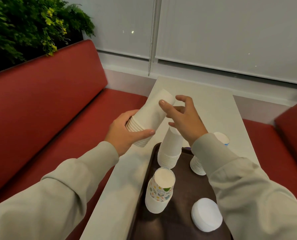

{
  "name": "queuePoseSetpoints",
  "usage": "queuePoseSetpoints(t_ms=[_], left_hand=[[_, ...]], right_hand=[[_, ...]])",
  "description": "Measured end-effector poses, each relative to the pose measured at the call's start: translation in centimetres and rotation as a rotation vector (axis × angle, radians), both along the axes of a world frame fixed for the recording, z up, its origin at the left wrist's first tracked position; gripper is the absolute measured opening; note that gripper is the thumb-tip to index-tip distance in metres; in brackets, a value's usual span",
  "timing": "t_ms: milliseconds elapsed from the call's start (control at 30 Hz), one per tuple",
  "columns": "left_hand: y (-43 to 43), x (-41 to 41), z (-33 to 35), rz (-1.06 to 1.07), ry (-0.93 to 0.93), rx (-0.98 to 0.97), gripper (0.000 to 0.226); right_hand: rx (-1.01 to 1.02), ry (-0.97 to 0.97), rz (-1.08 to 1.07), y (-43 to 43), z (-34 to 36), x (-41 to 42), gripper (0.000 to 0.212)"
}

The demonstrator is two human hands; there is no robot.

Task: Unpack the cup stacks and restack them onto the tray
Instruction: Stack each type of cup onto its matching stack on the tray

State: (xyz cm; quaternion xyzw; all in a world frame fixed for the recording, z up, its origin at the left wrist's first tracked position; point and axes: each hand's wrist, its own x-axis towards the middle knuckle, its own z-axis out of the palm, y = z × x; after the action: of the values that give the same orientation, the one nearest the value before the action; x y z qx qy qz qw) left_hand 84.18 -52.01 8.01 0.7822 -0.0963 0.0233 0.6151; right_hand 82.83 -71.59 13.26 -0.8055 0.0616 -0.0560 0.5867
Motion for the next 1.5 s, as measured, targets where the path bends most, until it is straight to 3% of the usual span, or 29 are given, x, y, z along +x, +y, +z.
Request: queuePoseSetpoints(t_ms=[167, 400, 533, 733, 933, 1033, 1267, 1400, 1500], left_hand=[[-0.5, -0.5, 0.5, -0.039, -0.057, 0.177, 0.088], [-0.6, -0.5, 0.4, -0.041, -0.058, 0.265, 0.086], [0.2, -0.6, -0.2, -0.041, -0.021, 0.263, 0.092], [2.0, -0.6, -2.1, 0.071, 0.053, 0.223, 0.068], [2.5, -0.1, -2.5, 0.129, 0.094, 0.151, 0.066], [2.3, 0.0, -2.4, 0.139, 0.086, 0.102, 0.067], [1.8, -0.1, -1.7, 0.091, 0.089, 0.052, 0.067], [1.3, -0.2, -1.6, 0.067, 0.059, 0.072, 0.071], [0.9, -0.4, -1.4, 0.038, 0.029, 0.108, 0.08]], right_hand=[[0.243, -0.013, -0.052, 0.7, -0.2, -0.1, 0.056], [0.208, -0.016, -0.073, 0.5, -0.1, 0.0, 0.049], [0.288, -0.069, -0.127, -0.9, 1.1, 0.4, 0.04], [0.152, -0.181, -0.188, -3.3, 2.4, 0.9, 0.049], [-0.233, -0.19, -0.159, -4.0, 1.7, 0.1, 0.06], [-0.318, -0.123, -0.125, -3.4, 0.3, -0.2, 0.068], [-0.384, 0.074, -0.055, -3.0, -3.0, -0.9, 0.085], [-0.304, -0.102, -0.119, -2.5, -1.7, -1.1, 0.065], [-0.2, -0.111, -0.087, -1.8, -0.3, -0.9, 0.057]])
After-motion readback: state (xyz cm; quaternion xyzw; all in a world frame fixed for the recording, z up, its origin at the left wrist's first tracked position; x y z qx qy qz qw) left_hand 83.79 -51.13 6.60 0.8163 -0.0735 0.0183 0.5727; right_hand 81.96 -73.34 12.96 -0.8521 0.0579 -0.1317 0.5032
